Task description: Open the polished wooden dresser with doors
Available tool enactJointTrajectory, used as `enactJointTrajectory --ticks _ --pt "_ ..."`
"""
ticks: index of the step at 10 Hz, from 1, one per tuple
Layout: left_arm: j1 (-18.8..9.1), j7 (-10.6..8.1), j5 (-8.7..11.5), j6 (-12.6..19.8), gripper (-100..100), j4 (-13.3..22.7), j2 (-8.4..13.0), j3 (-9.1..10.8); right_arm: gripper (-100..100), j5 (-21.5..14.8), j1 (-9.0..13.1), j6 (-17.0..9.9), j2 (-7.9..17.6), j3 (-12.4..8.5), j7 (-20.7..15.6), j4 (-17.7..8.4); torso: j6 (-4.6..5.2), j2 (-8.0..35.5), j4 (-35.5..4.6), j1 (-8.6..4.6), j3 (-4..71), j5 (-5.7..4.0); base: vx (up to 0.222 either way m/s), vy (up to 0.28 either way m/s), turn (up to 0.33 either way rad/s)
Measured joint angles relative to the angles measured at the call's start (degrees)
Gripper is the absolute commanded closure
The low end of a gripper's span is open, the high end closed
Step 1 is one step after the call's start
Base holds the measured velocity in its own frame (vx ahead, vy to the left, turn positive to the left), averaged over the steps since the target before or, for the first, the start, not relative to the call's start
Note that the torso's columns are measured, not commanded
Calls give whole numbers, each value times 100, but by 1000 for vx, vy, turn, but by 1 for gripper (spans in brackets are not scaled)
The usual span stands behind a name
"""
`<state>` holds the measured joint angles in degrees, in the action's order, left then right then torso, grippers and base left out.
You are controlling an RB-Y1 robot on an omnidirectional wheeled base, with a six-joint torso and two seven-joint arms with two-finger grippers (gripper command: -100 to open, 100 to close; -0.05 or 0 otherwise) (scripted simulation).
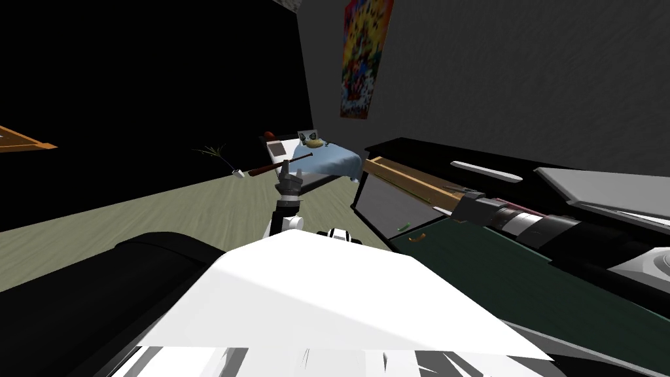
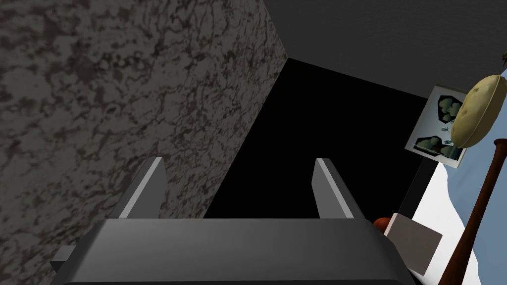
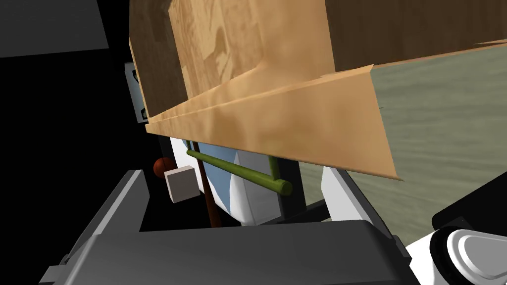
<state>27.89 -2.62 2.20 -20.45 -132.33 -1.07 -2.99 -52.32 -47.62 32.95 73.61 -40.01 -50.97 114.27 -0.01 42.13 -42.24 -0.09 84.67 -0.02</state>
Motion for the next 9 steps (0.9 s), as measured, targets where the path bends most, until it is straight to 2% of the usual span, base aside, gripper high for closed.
enactJointTrajectory --ticks 2,3,4,9 --pt "0 0 0 0 0 0 0 0 -100 68 -57 108 170 -265 190 28 1 15 -5 12 -11 3 14 11 -86" --pt "0 0 0 0 0 0 0 0 -100 102 -37 145 268 -323 261 12 1 18 -5 12 -13 3 5 6 -13" --pt "-1 0 0 0 0 0 0 0 0 106 -34 149 278 -327 275 10 0 20 -6 8 -14 1 0 0 0" --pt "-1 0 0 0 0 0 0 0 0 105 -34 148 277 -327 274 10 1 14 -4 9 -10 2 0 0 0"
